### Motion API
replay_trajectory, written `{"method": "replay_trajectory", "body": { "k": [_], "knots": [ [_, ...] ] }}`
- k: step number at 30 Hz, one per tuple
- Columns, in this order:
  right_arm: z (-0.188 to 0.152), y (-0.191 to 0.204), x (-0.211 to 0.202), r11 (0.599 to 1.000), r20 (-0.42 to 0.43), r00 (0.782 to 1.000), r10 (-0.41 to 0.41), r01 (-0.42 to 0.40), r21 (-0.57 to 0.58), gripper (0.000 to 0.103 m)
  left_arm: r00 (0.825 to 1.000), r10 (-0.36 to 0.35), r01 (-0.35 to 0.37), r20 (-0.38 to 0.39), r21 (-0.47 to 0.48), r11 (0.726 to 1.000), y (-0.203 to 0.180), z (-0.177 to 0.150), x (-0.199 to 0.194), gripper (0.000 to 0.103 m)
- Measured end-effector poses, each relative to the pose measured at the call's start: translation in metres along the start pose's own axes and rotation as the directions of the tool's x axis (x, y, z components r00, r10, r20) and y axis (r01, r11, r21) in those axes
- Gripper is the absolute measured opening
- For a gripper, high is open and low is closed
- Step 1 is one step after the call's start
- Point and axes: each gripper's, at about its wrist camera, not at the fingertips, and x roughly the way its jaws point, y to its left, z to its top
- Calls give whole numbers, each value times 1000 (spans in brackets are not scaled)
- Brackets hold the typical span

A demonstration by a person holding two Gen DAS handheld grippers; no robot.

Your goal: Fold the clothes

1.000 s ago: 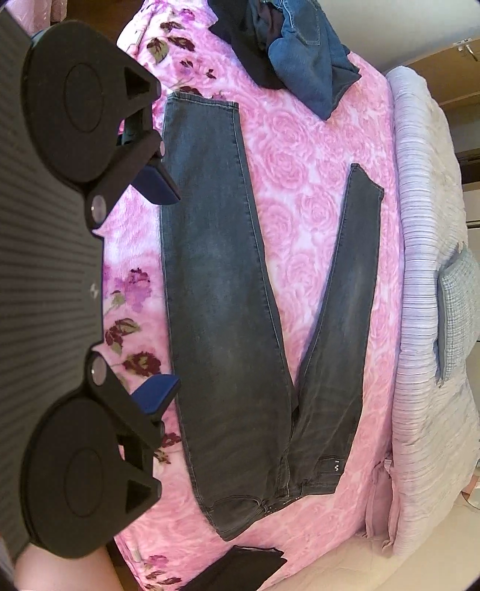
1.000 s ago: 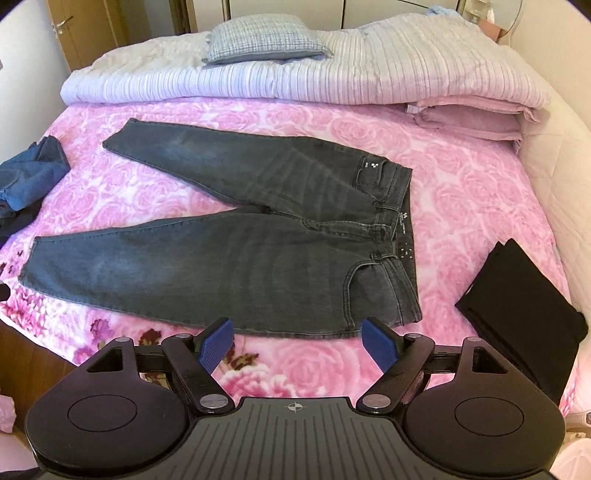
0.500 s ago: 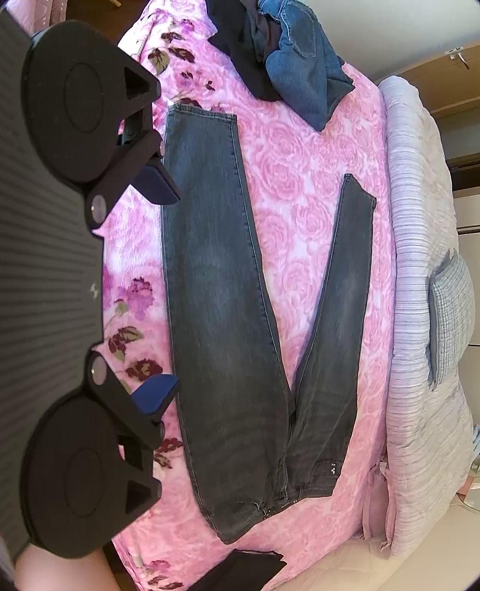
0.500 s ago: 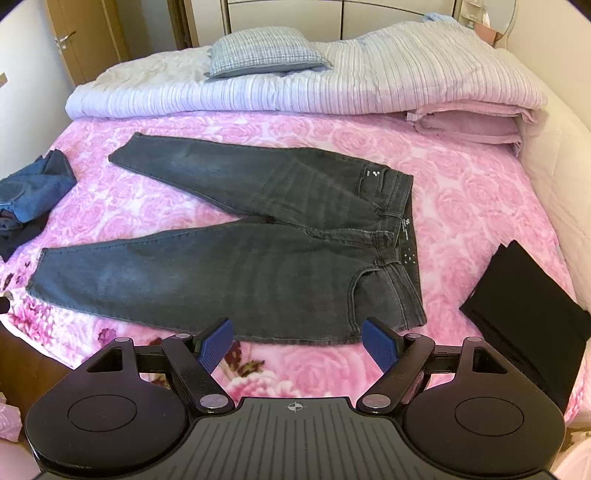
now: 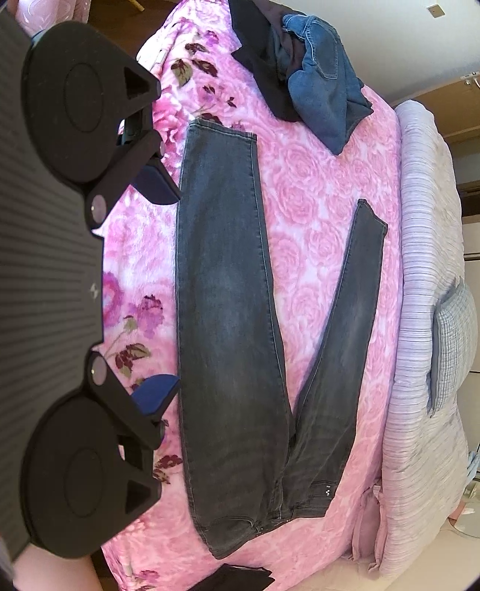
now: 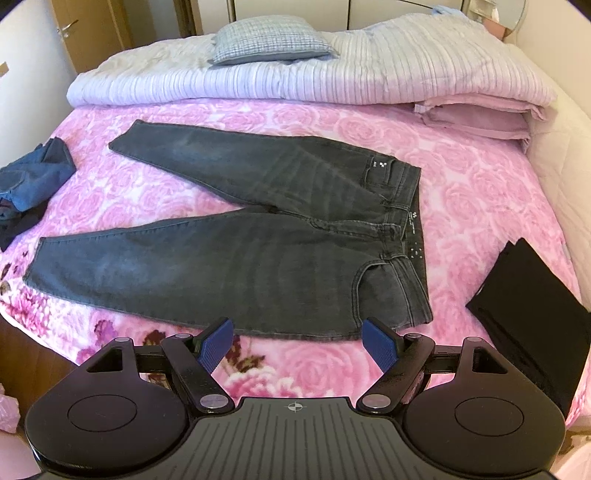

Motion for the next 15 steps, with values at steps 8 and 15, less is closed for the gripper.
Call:
{"method": "replay_trajectory", "body": {
  "k": [8, 15],
  "knots": [
    [-9, 2, 14, 998, -9, 999, 32, -32, -51, 80, 996, 76, -82, 44, 150, 985, -4, -14, -1, 95],
    [-27, -1, 26, 983, 17, 1000, -12, 15, -185, 80, 976, 196, -217, 92, 381, 899, 20, -49, 12, 94]
  ]
}}
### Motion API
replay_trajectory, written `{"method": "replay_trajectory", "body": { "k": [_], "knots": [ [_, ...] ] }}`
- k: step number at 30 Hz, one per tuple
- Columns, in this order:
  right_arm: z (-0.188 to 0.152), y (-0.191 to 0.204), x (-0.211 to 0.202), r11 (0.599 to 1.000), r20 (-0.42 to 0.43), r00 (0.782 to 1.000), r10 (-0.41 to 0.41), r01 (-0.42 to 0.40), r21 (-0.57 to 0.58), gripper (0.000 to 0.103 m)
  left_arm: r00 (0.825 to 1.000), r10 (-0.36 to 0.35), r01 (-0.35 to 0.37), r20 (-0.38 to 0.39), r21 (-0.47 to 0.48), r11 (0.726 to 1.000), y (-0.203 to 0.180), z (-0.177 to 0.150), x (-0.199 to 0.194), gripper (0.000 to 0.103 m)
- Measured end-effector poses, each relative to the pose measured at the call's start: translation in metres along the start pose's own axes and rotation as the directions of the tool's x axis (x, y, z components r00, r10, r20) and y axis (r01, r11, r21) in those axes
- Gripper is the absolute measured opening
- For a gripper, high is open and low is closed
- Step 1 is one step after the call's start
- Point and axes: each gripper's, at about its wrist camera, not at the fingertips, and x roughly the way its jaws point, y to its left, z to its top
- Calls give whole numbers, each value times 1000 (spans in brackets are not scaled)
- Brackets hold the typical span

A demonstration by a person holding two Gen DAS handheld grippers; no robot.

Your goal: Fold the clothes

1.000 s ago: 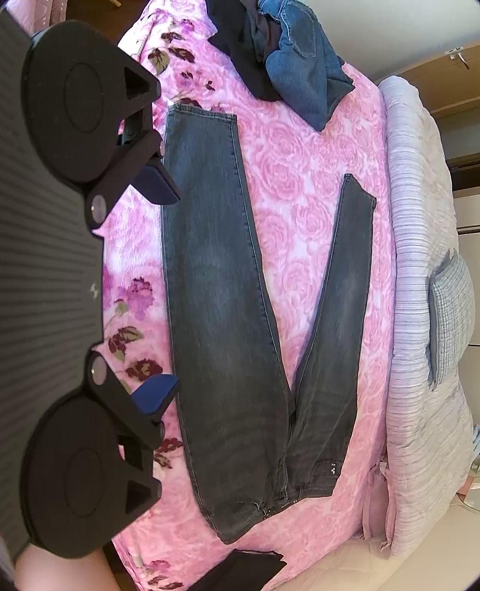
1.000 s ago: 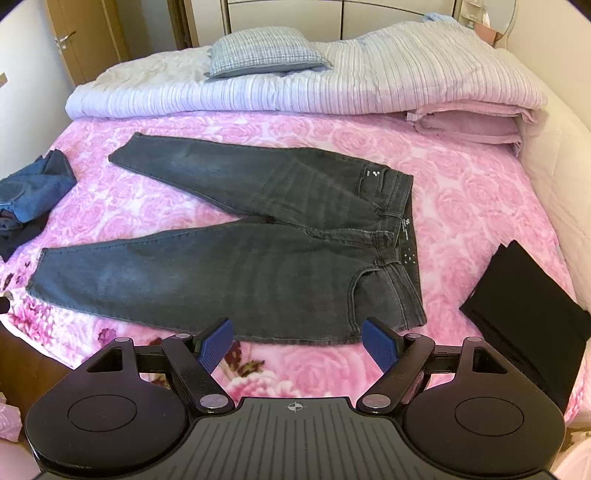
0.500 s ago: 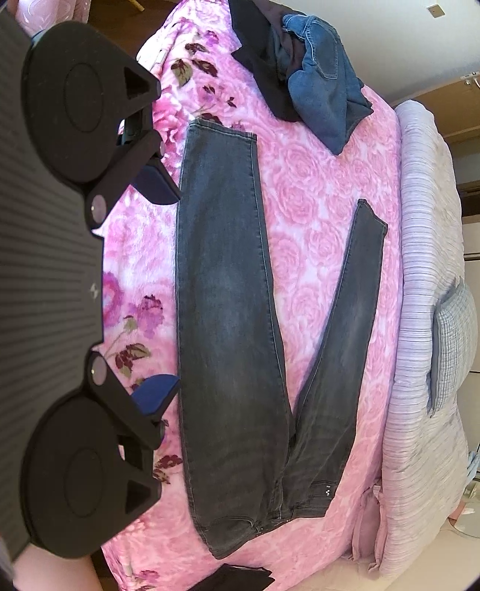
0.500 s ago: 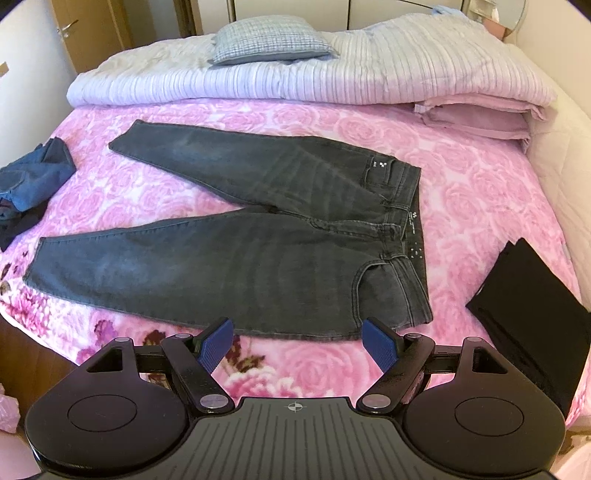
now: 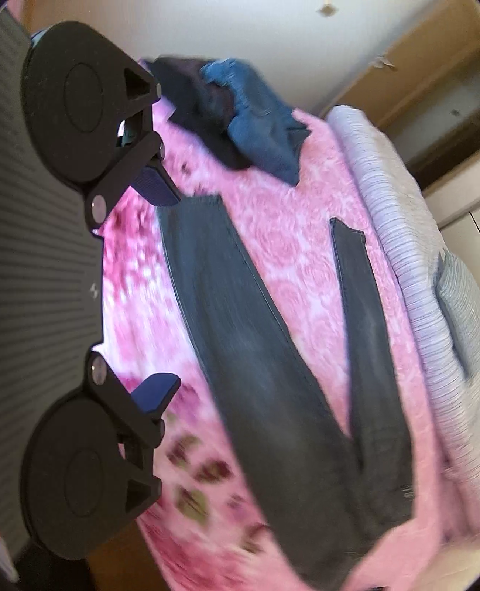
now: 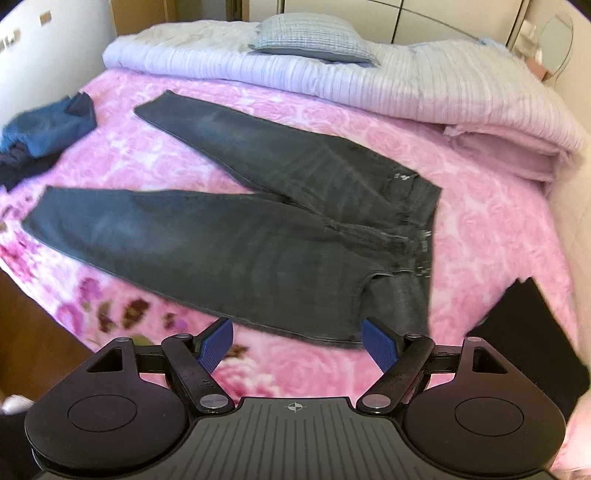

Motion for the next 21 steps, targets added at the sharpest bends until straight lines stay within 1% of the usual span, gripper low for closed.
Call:
{"method": "replay_trajectory", "body": {
  "k": [3, 5, 7, 8, 10, 11, 12, 13, 15, 17, 19, 20, 21],
  "knots": [
    [-4, -2, 2, 1000, -2, 1000, -10, 10, -8, 80, 1000, 23, -23, -4, 78, 997, 5, -15, 20, 93],
    [-5, -1, 4, 999, 0, 999, -33, 33, -35, 80, 999, 43, -45, 14, 145, 988, 7, -24, 41, 93],
    [-7, 2, 10, 996, -1, 999, -54, 54, -78, 80, 997, 61, -69, 44, 233, 970, 6, -32, 66, 93],
    [-8, 5, 17, 993, -8, 998, -63, 62, -102, 80, 996, 68, -82, 60, 280, 957, 5, -36, 81, 93],
    [-11, 10, 32, 986, -32, 996, -81, 75, -151, 80, 995, 65, -90, 77, 375, 922, 5, -44, 117, 90],
    [-14, 13, 40, 981, -41, 995, -93, 85, -174, 80, 995, 64, -92, 80, 416, 905, 5, -47, 135, 85],
    [-16, 17, 50, 976, -47, 993, -108, 97, -196, 75, 994, 67, -97, 83, 453, 886, 5, -51, 152, 81],
    [-18, 20, 59, 971, -53, 991, -119, 106, -214, 66, 994, 71, -105, 87, 490, 866, 5, -56, 170, 80],
    [-21, 27, 80, 962, -66, 988, -139, 119, -246, 57, 994, 63, -104, 93, 552, 827, 4, -65, 202, 77],
    [-24, 33, 103, 952, -80, 984, -158, 130, -278, 56, 995, 38, -88, 95, 611, 787, 3, -74, 227, 76],
    [-25, 34, 121, 950, -95, 981, -171, 139, -280, 55, 995, 15, -76, 97, 664, 744, 2, -83, 249, 73],
    [-25, 33, 129, 950, -103, 979, -177, 143, -278, 55, 994, 5, -80, 111, 684, 725, 1, -87, 256, 72],
    [-25, 33, 136, 950, -107, 977, -182, 147, -276, 55, 991, -6, -89, 132, 699, 710, 1, -90, 261, 74]
  ]
}}
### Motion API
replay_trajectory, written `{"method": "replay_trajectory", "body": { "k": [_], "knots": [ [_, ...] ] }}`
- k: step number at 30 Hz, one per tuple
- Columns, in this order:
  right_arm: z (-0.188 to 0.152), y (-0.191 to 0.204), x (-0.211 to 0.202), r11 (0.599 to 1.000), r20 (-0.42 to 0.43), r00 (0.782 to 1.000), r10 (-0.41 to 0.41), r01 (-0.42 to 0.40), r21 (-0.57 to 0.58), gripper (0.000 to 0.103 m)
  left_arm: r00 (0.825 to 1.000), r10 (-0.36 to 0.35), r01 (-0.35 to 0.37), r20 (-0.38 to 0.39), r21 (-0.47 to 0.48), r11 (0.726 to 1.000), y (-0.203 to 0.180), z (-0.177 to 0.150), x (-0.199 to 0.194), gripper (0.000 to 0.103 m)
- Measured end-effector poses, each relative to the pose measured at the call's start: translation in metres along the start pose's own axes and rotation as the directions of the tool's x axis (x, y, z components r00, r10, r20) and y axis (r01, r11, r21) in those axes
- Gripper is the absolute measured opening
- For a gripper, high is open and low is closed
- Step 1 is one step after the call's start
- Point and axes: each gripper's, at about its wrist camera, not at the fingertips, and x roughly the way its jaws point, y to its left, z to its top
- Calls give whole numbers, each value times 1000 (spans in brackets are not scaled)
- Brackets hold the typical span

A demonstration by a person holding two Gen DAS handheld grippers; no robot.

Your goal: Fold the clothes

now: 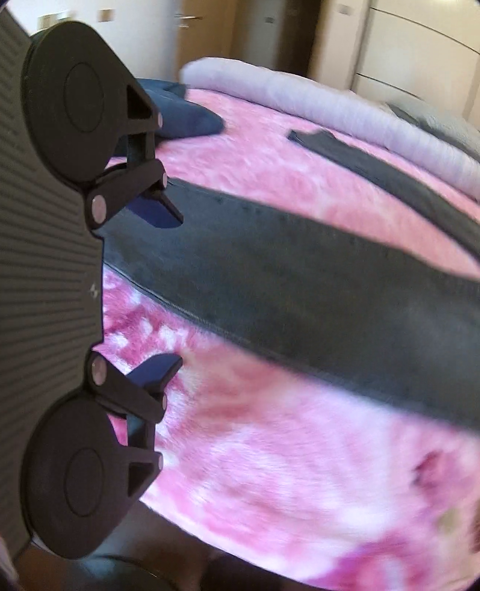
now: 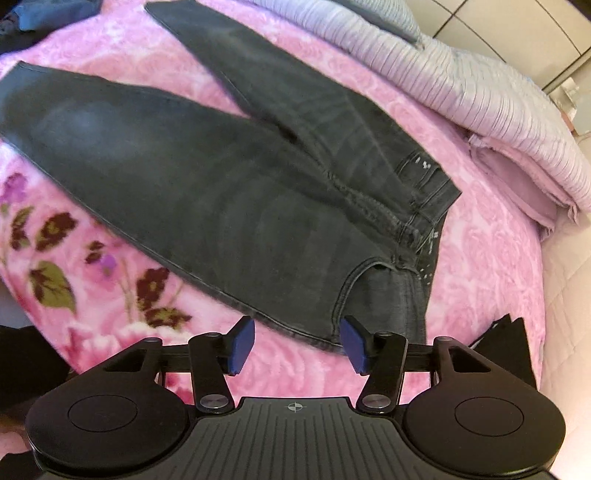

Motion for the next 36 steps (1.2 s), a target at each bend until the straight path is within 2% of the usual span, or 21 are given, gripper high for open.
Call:
{"method": "replay_trajectory", "body": {
  "k": [4, 8, 10, 12, 13, 15, 17, 20, 23, 27, 30, 33, 35, 36],
  "knots": [
    [1, 11, 18, 1000, -2, 1000, -16, 15, -16, 55, 996, 47, -53, 75, 86, 995, 1, -5, 9, 75],
    [-5, 22, 34, 995, 11, 999, -44, 45, -86, 55, 997, 74, -77, 37, 92, 993, 18, -16, 29, 73],
    [-10, 26, 41, 990, 22, 998, -63, 66, -127, 55, 997, 64, -69, 41, 117, 991, 18, -18, 32, 61],
    [-16, 30, 48, 980, 34, 995, -89, 93, -177, 55, 998, 54, -59, 41, 136, 989, 18, -19, 33, 41],
    [-21, 33, 51, 971, 40, 993, -108, 114, -212, 55, 998, 49, -53, 36, 138, 989, 15, -17, 33, 35],
    [-36, 33, 59, 938, 59, 986, -158, 168, -303, 55, 999, 37, -40, 22, 133, 990, 9, -15, 33, 15],
    [-57, 31, 69, 901, 67, 978, -199, 209, -380, 55, 1000, 30, -31, 5, 116, 993, 2, -12, 32, 7],
    [-90, 25, 87, 810, 101, 960, -262, 276, -518, 55, 999, 28, -26, -23, 66, 997, 0, -8, 31, 5],
    [-118, 14, 109, 678, 188, 935, -302, 349, -646, 55, 999, 18, -17, -47, 23, 1000, 4, -3, 33, 5],
    [-128, -5, 143, 587, 267, 926, -267, 376, -717, 55, 998, 16, -14, -65, 27, 1000, 5, -1, 33, 5],
    [-133, -19, 162, 506, 354, 904, -239, 427, -749, 55, 997, 23, -22, -72, 20, 1000, 4, 0, 32, 5],
    [-133, -39, 174, 481, 401, 879, -256, 476, -736, 54, 997, 32, -31, -72, 22, 999, 3, 0, 31, 4],
    [-131, -52, 183, 482, 396, 874, -281, 485, -729, 44, 997, 34, -32, -76, 23, 999, 3, 0, 32, 4],
    [-131, -57, 186, 482, 390, 879, -276, 477, -735, 36, 996, 35, -33, -78, 23, 999, 4, 1, 32, 4]
  ]
}}
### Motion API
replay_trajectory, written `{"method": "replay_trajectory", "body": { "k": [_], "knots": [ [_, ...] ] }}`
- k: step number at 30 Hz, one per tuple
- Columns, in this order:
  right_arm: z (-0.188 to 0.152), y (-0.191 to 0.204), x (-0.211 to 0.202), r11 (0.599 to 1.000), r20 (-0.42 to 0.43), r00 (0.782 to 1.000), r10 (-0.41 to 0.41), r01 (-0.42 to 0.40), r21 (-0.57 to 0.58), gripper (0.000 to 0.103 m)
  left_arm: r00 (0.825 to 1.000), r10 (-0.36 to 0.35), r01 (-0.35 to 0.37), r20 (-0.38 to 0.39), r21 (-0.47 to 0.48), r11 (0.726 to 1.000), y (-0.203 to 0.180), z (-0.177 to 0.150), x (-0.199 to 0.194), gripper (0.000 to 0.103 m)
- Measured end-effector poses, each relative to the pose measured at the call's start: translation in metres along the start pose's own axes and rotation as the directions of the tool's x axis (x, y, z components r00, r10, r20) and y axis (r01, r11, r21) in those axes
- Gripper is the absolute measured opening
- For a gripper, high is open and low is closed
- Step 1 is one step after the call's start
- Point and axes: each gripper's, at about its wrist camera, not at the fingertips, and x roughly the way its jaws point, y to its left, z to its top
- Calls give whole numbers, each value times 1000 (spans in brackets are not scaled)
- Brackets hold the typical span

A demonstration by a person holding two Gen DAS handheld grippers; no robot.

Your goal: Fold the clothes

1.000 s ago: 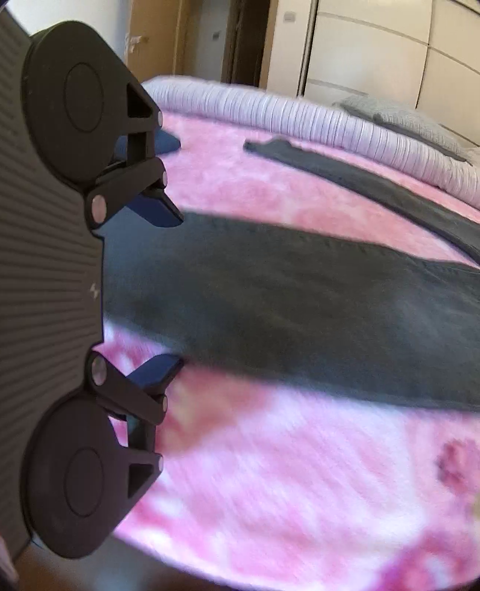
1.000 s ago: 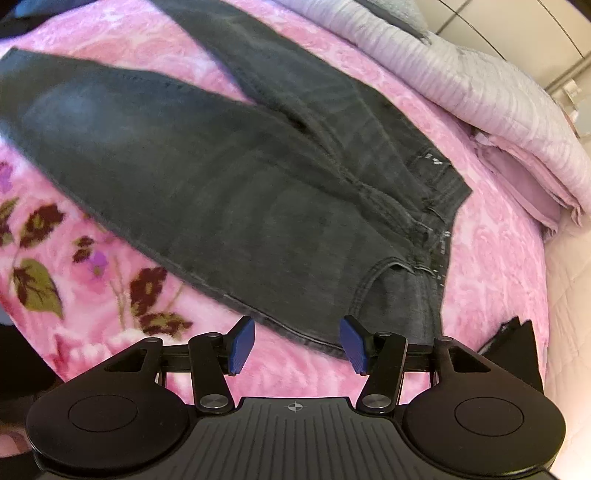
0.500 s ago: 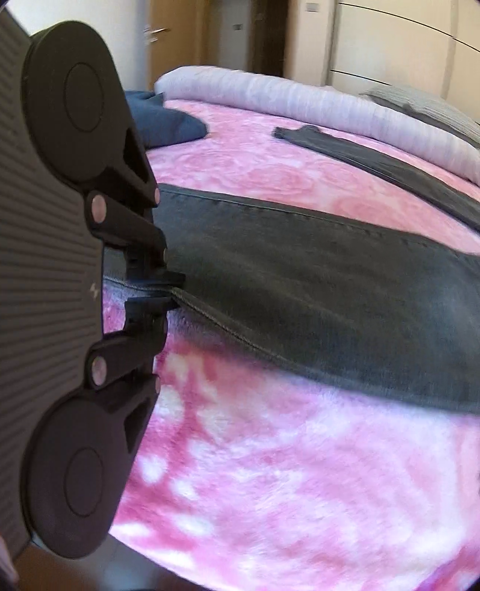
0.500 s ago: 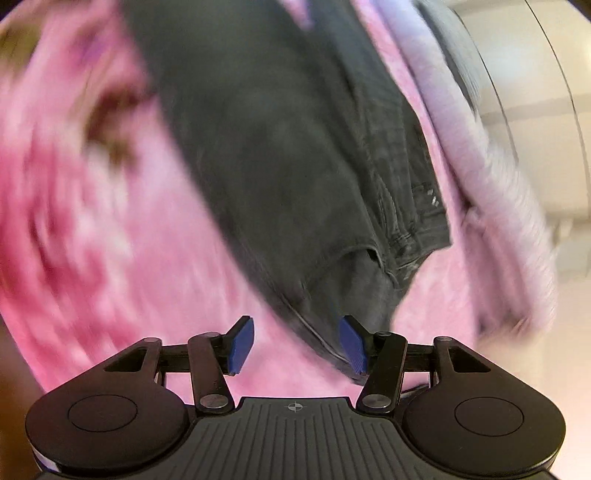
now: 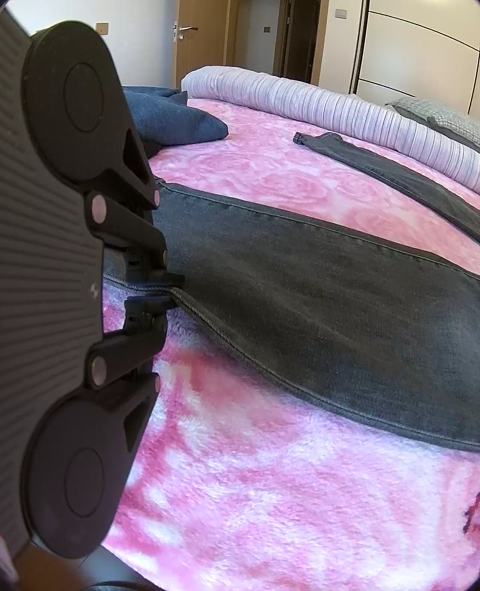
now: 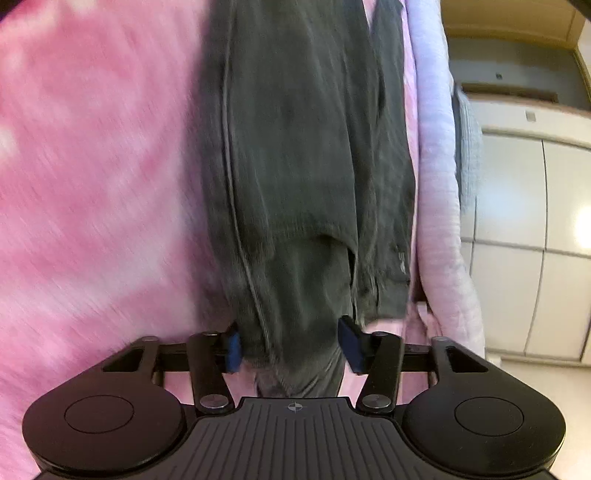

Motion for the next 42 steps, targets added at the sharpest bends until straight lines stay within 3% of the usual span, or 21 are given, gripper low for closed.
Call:
{"method": "replay_trajectory", "body": {
  "k": [2, 3, 14, 21, 24, 28, 31, 37, 39, 42],
  "knots": [
    [-3, -5, 4, 999, 6, 999, 51, -51, -5, 15, 1000, 3, -3, -7, -2, 1000, 4, 2, -1, 3],
    [-3, -10, 4, 997, 5, 997, 71, -71, 8, 14, 1000, 8, -8, -7, -4, 1000, 7, 4, -3, 3],
    [-2, -94, -37, 975, 27, 986, 167, -169, 142, 10, 999, 33, -34, -16, -36, 999, 102, 19, -66, 3],
    [-1, -101, -102, 952, 78, 967, 241, -251, 177, 9, 998, 13, -16, -55, -54, 998, 129, 4, -130, 3],
    [5, -114, -116, 930, 88, 952, 292, -304, 205, 10, 999, -1, -1, -44, -25, 1000, 151, 11, -145, 4],
    [16, -151, -106, 885, 83, 915, 395, -403, 231, 10, 998, -63, 63, -30, -5, 998, 216, 49, -125, 4],
    [16, -184, -95, 816, 70, 859, 507, -505, 280, 10, 985, -169, 169, -18, 13, 986, 277, 106, -86, 4],
    [16, -257, -42, 704, 38, 772, 634, -597, 385, 10, 917, -399, 400, -29, 69, 914, 381, 236, 23, 4],
    [13, -276, -16, 662, 39, 747, 664, -611, 433, 10, 891, -452, 454, -51, 101, 885, 400, 279, 59, 4],
    [10, -293, 20, 620, 31, 716, 697, -624, 476, 10, 860, -500, 509, -98, 127, 851, 413, 316, 105, 4]
  ]
}}
